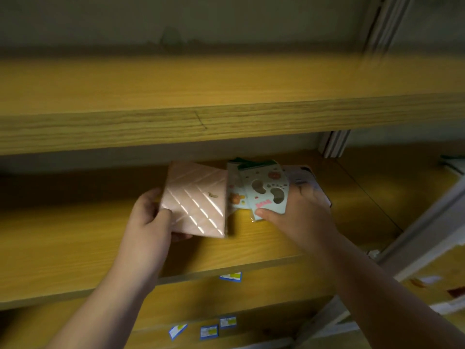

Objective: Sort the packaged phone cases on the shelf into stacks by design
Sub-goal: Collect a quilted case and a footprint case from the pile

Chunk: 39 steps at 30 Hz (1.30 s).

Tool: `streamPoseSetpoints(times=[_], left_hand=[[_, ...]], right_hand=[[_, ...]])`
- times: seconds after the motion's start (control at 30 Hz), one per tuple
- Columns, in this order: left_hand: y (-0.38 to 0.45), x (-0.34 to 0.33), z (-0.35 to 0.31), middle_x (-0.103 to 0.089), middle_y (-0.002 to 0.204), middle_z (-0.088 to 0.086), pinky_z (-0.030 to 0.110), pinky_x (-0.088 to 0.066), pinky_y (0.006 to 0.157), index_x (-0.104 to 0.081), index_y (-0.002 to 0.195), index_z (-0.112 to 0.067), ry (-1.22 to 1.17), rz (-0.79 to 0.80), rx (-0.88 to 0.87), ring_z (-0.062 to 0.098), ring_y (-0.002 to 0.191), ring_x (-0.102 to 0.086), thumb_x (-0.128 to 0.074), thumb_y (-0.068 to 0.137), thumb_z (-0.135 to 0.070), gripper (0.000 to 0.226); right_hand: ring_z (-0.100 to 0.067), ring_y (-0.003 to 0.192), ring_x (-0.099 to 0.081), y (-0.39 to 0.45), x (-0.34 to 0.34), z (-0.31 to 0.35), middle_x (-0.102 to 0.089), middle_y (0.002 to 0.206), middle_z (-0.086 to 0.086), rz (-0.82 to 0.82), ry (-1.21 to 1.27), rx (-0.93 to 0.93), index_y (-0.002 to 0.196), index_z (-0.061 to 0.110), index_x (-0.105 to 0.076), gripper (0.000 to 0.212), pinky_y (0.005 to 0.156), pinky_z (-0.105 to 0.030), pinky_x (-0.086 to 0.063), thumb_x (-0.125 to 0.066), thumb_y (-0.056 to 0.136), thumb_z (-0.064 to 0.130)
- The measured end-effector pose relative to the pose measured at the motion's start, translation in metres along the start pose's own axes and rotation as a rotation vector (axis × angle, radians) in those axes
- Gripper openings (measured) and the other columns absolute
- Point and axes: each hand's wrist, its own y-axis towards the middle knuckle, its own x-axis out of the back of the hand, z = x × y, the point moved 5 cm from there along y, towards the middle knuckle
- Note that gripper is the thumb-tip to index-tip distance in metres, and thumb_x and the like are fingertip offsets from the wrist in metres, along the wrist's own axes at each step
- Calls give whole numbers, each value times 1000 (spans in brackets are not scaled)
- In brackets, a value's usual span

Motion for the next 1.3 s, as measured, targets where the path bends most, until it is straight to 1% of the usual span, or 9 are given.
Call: streamPoseSetpoints(times=[0.1,0.23,0.4,0.5,0.63,0.73,0.87,1.0,1.3], left_hand=[[-2,6,4,-70,112,11,35,-57,61,-52,134,-14,-97,-2,39,27,91,-71,-47,95,2,42],[0,9,3,-71,110,13,29,-59,58,-56,127,-9,-226,20,92,28,94,-70,-44,94,7,39],[4,0,3,-71,96,6,33,-54,58,-59,111,-16,-288,10,133,21,82,-68,-42,98,0,27],[6,-10,4,-69,89,5,32,-45,56,-60,96,-19,-284,0,131,20,76,-63,-39,96,0,28],[-6,-32,4,-67,82,2,29,-41,50,-57,92,-19,-315,30,158,15,67,-61,-47,99,-8,16],[-19,-50,6,-71,72,-4,22,-43,43,-56,92,-19,-320,89,185,7,58,-64,-60,97,-23,7],[-39,-74,5,-71,82,1,21,-48,45,-55,98,-19,-279,101,190,8,63,-67,-61,96,-22,7],[-72,-98,7,-74,83,-1,24,-49,47,-55,104,-19,-204,95,175,7,63,-69,-59,98,-19,8],[-182,-160,-7,-78,96,6,23,-53,49,-66,114,-18,-176,129,150,13,69,-73,-57,96,-13,20]], right_hand=[[-23,112,-55,9,3,-3,-59,123,-5,129,157,-85,127,19,-56,101,92,-40,-49,-69,51,84],[-9,93,-63,13,12,-9,-69,101,10,250,560,-131,109,28,-67,58,71,-26,-50,-89,61,52],[-5,85,-63,3,21,-14,-65,97,10,186,820,-152,112,22,-60,25,53,-10,-47,-70,91,17],[-12,93,-67,-15,23,-29,-69,98,11,203,946,-212,108,25,-64,15,64,-20,-49,-65,94,21],[-23,92,-72,-48,34,-62,-74,104,-1,102,1188,-371,116,28,-62,28,73,-39,-57,-69,90,31],[-20,85,-75,-68,51,-83,-77,95,2,6,1317,-396,110,28,-64,18,68,-36,-56,-64,92,28],[-23,88,-70,-86,68,-109,-74,96,-3,-57,1363,-405,100,24,-66,11,68,-39,-55,-55,99,26],[-13,70,-70,-106,82,-124,-75,85,3,21,1385,-315,103,19,-63,13,58,-33,-51,-51,100,24],[-14,61,-72,-156,136,-190,-77,81,-1,188,1401,-212,107,22,-62,12,49,-30,-52,-53,99,19]])
